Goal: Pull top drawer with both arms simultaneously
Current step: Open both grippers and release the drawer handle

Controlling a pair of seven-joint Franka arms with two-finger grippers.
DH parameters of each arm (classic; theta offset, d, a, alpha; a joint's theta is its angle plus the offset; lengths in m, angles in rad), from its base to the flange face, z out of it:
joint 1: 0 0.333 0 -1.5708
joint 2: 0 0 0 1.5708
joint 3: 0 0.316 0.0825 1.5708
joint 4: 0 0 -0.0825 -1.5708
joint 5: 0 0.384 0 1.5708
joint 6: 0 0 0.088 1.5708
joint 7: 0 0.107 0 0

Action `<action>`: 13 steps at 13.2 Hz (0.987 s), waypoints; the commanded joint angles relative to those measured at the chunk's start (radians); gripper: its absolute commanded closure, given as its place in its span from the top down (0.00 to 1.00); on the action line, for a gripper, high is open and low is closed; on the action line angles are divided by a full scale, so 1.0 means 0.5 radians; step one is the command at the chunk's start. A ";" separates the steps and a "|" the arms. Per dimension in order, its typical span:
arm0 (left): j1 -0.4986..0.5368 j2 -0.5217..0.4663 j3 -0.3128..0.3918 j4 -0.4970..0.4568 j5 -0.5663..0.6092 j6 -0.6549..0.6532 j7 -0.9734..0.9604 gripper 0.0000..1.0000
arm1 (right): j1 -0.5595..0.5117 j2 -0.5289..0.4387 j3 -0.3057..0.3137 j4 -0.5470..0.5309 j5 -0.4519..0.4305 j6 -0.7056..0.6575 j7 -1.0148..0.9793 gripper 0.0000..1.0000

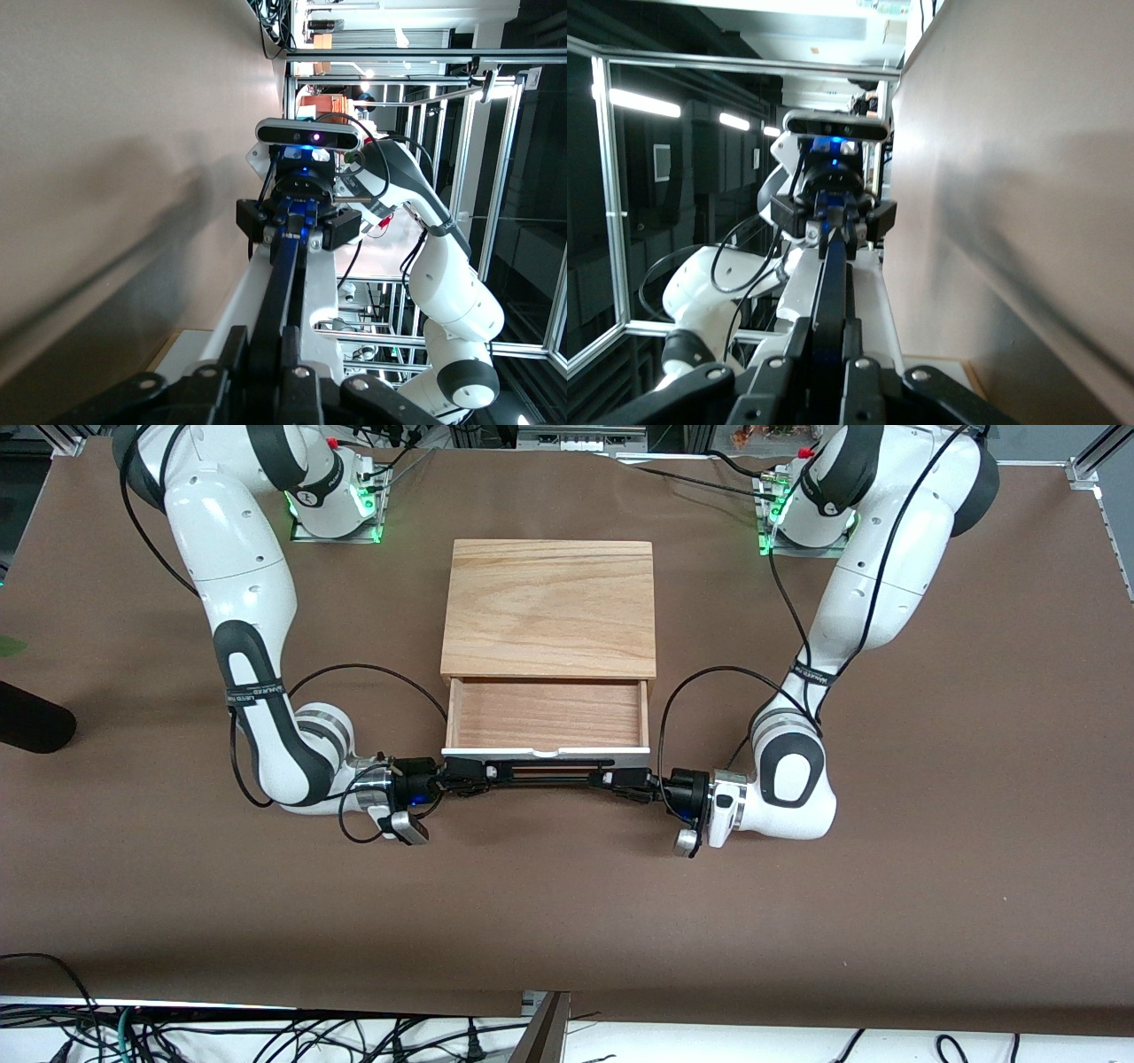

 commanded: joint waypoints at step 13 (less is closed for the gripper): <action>0.025 -0.289 0.274 0.168 0.557 -0.110 -0.138 1.00 | 0.003 -0.138 -0.315 0.425 -0.601 0.201 1.109 1.00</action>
